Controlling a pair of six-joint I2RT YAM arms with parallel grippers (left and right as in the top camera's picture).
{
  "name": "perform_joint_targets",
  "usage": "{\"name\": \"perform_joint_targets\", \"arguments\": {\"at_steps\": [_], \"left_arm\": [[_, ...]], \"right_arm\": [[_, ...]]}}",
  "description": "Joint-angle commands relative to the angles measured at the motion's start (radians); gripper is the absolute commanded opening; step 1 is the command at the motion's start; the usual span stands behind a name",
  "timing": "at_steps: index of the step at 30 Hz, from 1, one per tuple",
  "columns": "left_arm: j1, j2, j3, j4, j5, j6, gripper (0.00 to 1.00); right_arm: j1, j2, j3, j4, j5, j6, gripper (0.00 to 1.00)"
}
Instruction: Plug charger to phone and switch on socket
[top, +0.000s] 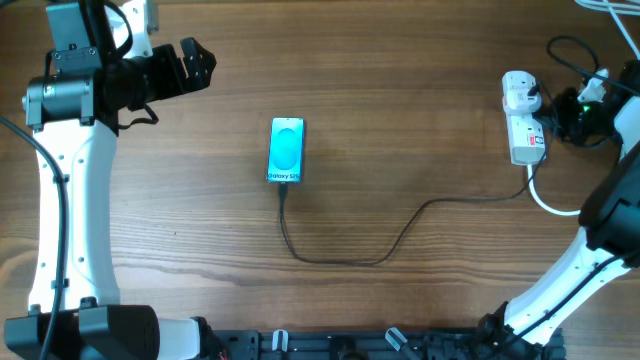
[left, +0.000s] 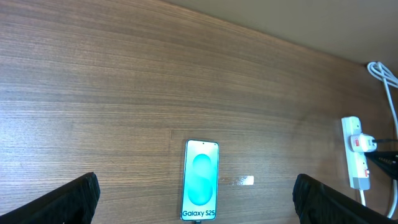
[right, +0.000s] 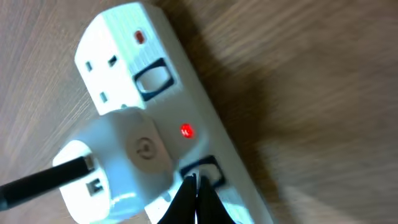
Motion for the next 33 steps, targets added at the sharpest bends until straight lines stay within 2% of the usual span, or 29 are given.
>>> {"name": "perform_joint_targets", "arguments": {"at_steps": [1,4,8,11,13,15,19,20,22,24,28,33], "left_arm": [[0.001,0.000,-0.001,0.002,-0.003,0.004,1.00],[0.001,0.000,-0.001,0.002,-0.003,0.004,1.00],[0.001,0.000,-0.001,0.002,-0.003,0.004,1.00],[0.001,0.000,-0.001,0.002,-0.003,0.004,1.00],[0.001,0.000,-0.001,0.002,-0.003,0.004,1.00],[0.001,0.000,-0.001,0.002,-0.003,0.004,1.00],[0.001,0.000,-0.001,0.002,-0.003,0.004,1.00],[0.001,0.000,-0.001,0.002,-0.003,0.004,1.00],[0.001,0.000,-0.001,0.002,-0.002,0.004,1.00],[0.001,0.000,-0.001,0.002,-0.003,0.004,1.00],[0.001,0.000,-0.001,0.002,-0.003,0.004,1.00],[0.001,0.000,-0.001,0.002,-0.003,0.004,1.00]], "right_arm": [[-0.073,-0.005,0.063,-0.004,0.000,0.048,0.05],[-0.138,-0.047,0.081,0.017,-0.016,0.066,0.06],[-0.175,-0.161,0.081,0.052,-0.156,0.014,0.05],[-0.174,-0.364,0.080,0.052,-0.204,-0.067,0.05],[-0.174,-0.484,0.080,0.047,-0.210,-0.069,0.06],[-0.171,-0.657,0.080,0.027,-0.301,-0.099,0.06],[-0.119,-0.885,0.080,-0.090,-0.394,-0.188,0.06],[-0.087,-0.964,0.080,-0.166,-0.394,-0.253,0.11],[-0.047,-1.057,0.080,-0.270,-0.394,-0.296,0.31],[-0.031,-1.149,0.080,-0.391,-0.381,-0.304,1.00],[-0.031,-1.245,0.080,-0.504,-0.322,-0.303,1.00],[-0.031,-1.247,0.080,-0.511,-0.260,-0.305,1.00]]}}
